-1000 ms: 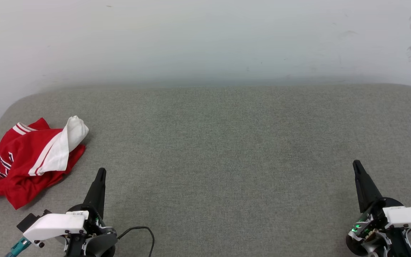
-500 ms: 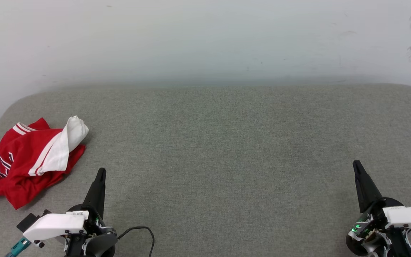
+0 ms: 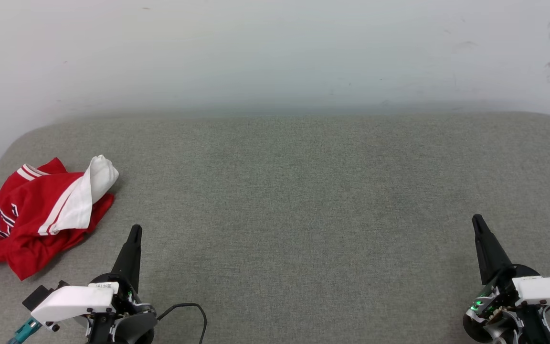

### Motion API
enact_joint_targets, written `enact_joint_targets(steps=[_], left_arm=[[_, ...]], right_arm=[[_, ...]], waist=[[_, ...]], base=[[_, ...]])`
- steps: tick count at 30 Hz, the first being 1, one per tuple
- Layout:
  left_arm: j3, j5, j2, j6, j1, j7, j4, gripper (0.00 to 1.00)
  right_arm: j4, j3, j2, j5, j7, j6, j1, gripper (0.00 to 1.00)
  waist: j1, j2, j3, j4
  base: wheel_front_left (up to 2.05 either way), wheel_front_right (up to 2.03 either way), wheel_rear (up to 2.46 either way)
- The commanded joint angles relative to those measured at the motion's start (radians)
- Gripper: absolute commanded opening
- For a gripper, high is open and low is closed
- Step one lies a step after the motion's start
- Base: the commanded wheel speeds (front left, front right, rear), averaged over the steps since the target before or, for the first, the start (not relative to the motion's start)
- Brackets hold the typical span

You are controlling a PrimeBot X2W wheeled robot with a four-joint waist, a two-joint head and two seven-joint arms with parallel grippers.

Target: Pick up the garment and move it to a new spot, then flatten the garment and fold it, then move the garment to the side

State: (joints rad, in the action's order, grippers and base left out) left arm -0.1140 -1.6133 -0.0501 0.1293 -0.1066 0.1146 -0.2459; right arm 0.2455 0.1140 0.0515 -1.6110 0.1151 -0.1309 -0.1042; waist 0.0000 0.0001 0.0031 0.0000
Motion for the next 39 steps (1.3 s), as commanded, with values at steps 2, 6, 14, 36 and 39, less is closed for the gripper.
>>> enact_joint_targets(steps=[2,6,14,36,39], left_arm=[[-0.002,0.0,0.001,0.003,-0.005,0.002,0.0,0.0],[0.001,0.0,0.001,0.0,0.006,-0.001,-0.01,1.0],[0.01,0.014,0.003,0.0,0.038,-0.032,-0.012,1.0],[-0.029,0.152,0.002,0.0,0.063,-0.131,0.027,1.0],[-0.025,0.165,0.001,0.0,0.075,-0.142,0.035,1.0]], right_arm=[[0.001,0.0,-0.002,-0.004,-0.001,0.0,-0.009,0.0],[0.01,-0.001,0.0,0.001,-0.001,0.0,0.007,1.0],[0.025,-0.018,-0.001,0.023,-0.032,0.0,0.032,1.0],[0.04,0.019,-0.001,0.342,-0.13,0.0,0.012,1.0],[0.015,0.015,-0.001,0.426,-0.142,0.0,0.012,1.0]], waist=[[0.0,-0.0001,0.0,0.0],[0.0,-0.0001,0.0,0.0],[0.0,-0.0001,0.001,0.0],[0.0,-0.0001,0.0,-0.001],[0.0,-0.0001,0.0,-0.001]], base=[[0.0,0.0,0.0],[0.0,0.0,0.0],[0.0,0.0,0.0],[0.0,0.0,0.0],[0.0,0.0,0.0]])
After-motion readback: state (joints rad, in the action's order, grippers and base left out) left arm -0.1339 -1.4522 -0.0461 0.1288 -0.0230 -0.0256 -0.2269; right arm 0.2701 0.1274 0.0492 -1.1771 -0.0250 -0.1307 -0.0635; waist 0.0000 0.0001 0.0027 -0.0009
